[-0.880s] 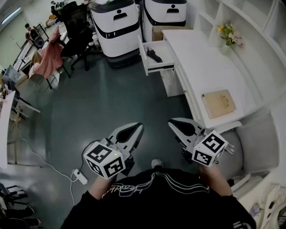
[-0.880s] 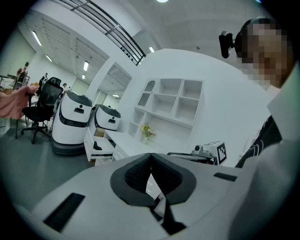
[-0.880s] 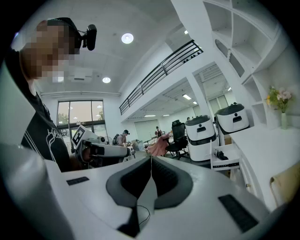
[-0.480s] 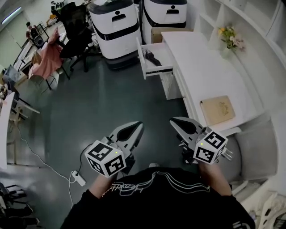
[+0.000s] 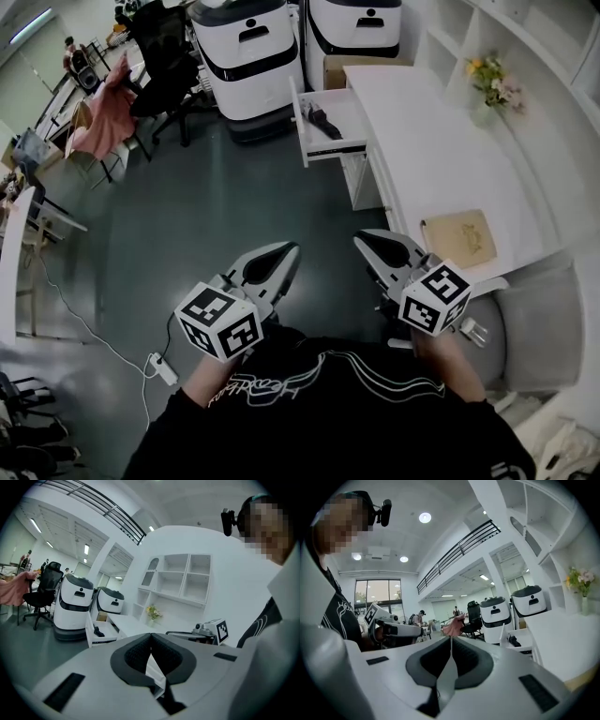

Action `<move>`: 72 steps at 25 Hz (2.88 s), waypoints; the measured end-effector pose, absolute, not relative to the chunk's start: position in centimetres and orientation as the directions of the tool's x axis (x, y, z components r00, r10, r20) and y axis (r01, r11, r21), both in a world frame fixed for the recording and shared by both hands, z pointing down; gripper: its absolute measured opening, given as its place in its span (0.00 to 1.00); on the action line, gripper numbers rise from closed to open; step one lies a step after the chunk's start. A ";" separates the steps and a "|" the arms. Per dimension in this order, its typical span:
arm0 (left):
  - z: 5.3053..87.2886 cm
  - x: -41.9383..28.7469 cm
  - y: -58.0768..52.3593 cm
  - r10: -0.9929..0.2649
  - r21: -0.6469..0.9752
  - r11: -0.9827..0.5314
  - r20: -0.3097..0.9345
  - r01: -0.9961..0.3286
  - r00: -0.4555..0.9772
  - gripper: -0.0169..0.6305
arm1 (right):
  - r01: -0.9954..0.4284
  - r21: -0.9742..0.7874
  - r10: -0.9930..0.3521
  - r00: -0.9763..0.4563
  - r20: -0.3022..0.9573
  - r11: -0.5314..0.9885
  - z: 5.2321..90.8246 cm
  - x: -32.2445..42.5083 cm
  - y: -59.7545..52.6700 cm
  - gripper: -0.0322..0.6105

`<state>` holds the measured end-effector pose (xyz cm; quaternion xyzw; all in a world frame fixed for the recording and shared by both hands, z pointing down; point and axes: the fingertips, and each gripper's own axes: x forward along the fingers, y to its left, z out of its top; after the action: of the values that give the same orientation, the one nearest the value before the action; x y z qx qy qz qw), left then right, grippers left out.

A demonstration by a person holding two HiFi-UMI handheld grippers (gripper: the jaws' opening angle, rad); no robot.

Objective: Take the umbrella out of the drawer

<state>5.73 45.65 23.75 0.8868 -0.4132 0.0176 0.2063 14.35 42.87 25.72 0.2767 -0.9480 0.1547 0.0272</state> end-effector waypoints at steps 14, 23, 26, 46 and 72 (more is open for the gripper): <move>28.0 1.7 28.7 -0.692 0.386 -0.584 0.222 -0.714 0.686 0.06 | -0.560 -0.318 -0.541 -0.827 0.154 0.765 29.4 10.8 26.8 0.12; 30.0 -3.7 5.2 -0.621 0.459 -0.596 0.257 -0.659 0.740 0.06 | -0.642 -0.354 -0.598 -0.765 0.237 0.681 31.4 6.5 4.6 0.12; 30.4 -5.3 -1.7 -0.585 0.469 -0.620 0.258 -0.629 0.769 0.06 | -0.669 -0.352 -0.623 -0.741 0.250 0.655 31.5 4.9 -2.4 0.12; 39.1 -8.0 -25.4 -0.547 0.545 -0.541 0.351 -0.641 0.760 0.06 | -0.717 -0.248 -0.549 -0.671 0.499 0.651 43.3 3.3 -27.0 0.16; 50.3 -10.6 -41.5 -0.560 0.589 -0.346 0.496 -0.731 0.664 0.06 | -0.687 -0.195 -0.198 -0.449 0.871 0.700 74.1 2.0 -42.5 0.44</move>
<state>-10.55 -41.47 50.33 0.8138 -0.3964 0.1037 0.4122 2.03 -42.45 74.10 0.2746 -0.8062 0.2733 0.4471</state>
